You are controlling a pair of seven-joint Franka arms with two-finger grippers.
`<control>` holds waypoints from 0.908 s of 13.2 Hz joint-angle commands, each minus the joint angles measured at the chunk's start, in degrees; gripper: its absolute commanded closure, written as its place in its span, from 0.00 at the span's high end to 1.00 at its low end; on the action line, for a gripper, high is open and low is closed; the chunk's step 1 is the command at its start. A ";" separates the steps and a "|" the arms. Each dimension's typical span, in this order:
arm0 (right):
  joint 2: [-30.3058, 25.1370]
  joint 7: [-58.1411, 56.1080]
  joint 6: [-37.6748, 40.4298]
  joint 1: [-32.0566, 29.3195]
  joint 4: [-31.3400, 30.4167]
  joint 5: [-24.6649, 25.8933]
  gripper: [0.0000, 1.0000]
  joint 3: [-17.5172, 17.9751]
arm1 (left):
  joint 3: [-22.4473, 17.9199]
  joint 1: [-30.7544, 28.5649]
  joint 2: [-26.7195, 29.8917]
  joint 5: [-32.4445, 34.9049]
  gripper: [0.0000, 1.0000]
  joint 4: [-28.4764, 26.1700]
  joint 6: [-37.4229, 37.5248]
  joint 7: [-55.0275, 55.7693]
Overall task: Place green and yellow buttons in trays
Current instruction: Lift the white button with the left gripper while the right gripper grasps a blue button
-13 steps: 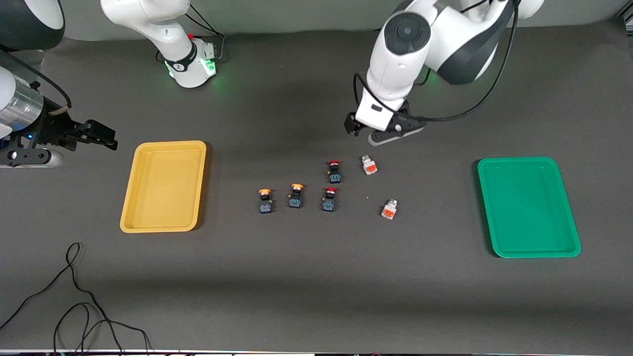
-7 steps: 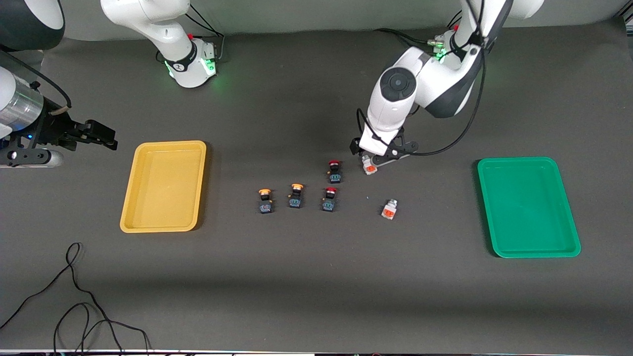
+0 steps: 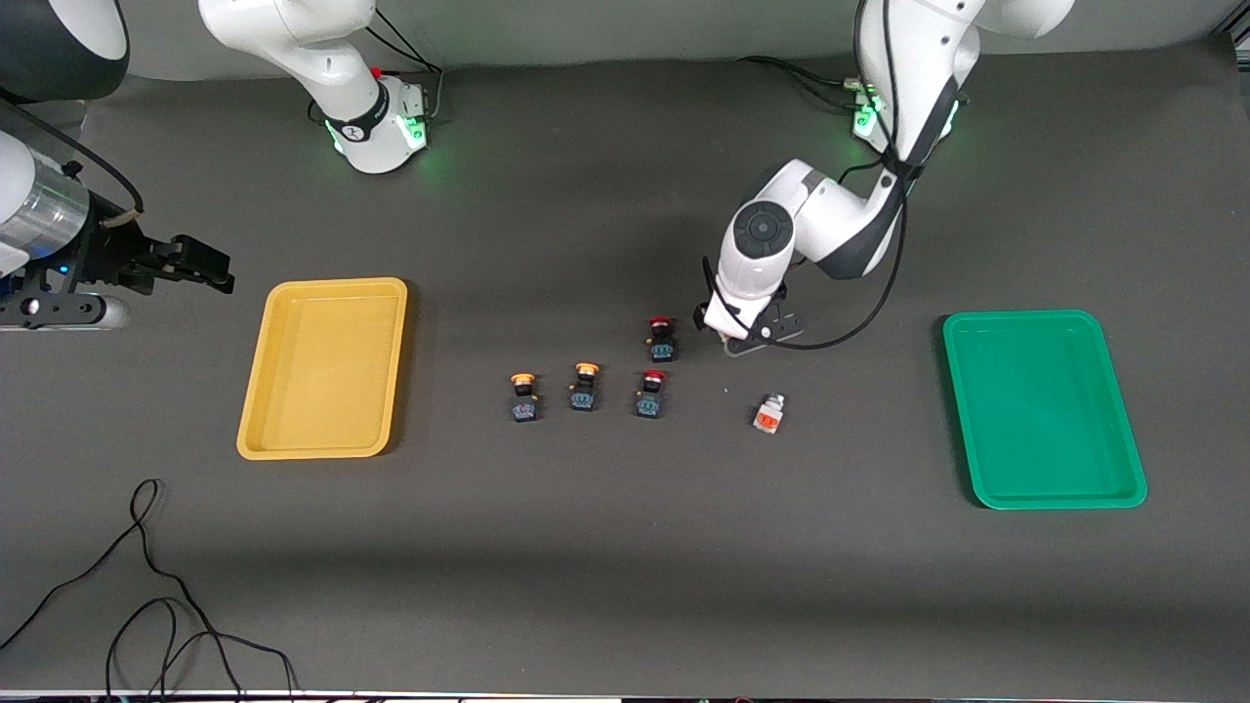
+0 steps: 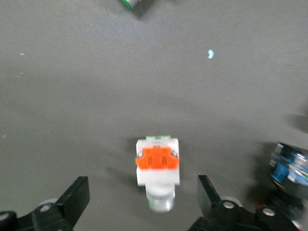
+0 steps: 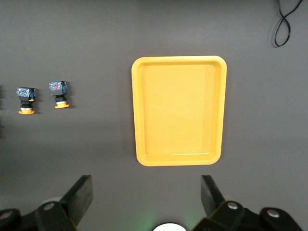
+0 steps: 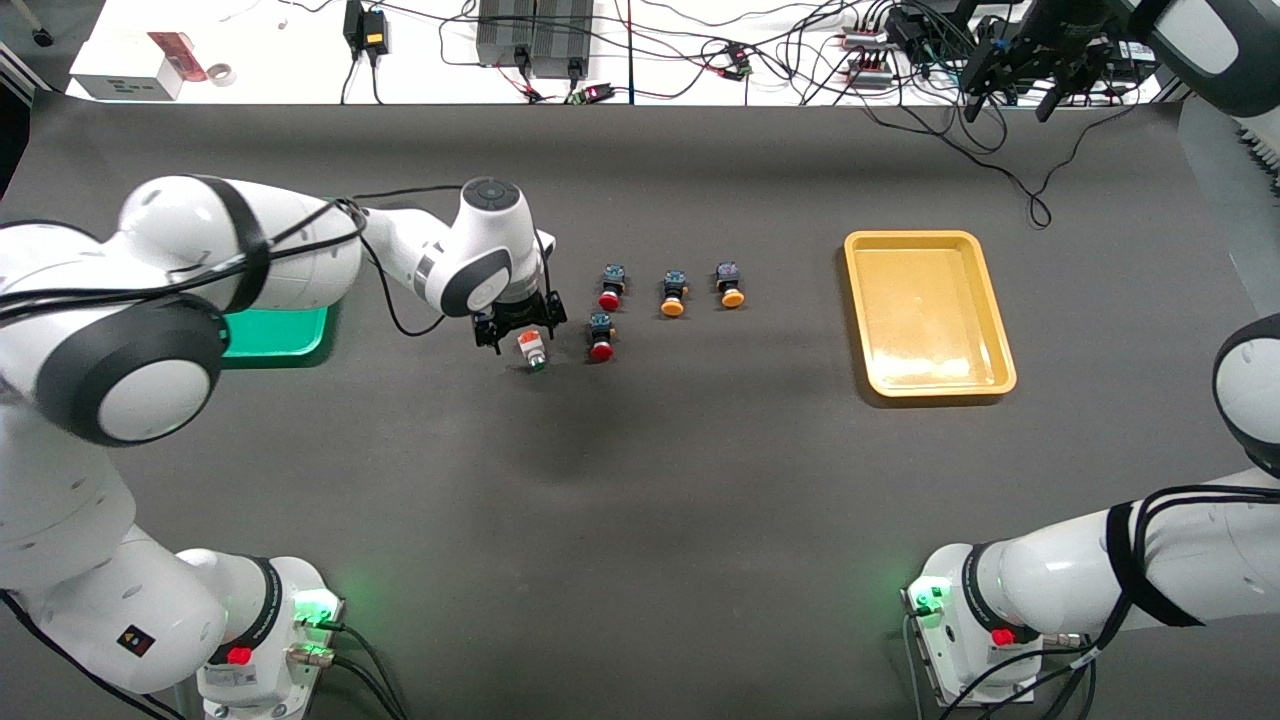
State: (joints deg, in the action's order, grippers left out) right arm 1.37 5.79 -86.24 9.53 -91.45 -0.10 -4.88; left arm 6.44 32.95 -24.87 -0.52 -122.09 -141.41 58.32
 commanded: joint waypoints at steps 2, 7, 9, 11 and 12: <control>2.58 3.33 0.64 3.11 1.88 -2.72 0.99 0.14 | -0.55 0.54 -2.64 1.05 0.98 1.94 -1.23 1.19; 7.15 13.44 -2.78 10.84 1.89 -3.24 0.99 0.14 | -0.46 0.80 -2.46 0.87 0.18 2.39 -1.15 1.27; 9.61 15.38 -4.98 12.34 1.80 -4.55 0.99 0.23 | -0.38 0.80 -2.29 0.61 0.13 2.39 -1.15 1.36; 11.72 17.84 -8.57 13.92 0.23 -5.70 0.99 0.14 | -0.38 0.71 -1.85 0.43 0.11 2.39 -0.97 1.36; 12.34 18.02 -11.38 14.80 -1.53 -5.70 0.99 0.14 | -0.38 0.54 -1.15 0.43 0.11 2.47 -0.36 1.45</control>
State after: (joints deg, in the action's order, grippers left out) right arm 11.99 21.66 -94.03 22.67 -91.61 -4.79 -4.26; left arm 6.37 33.01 -27.47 -0.51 -119.79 -142.83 58.37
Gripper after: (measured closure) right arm 0.009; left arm 0.590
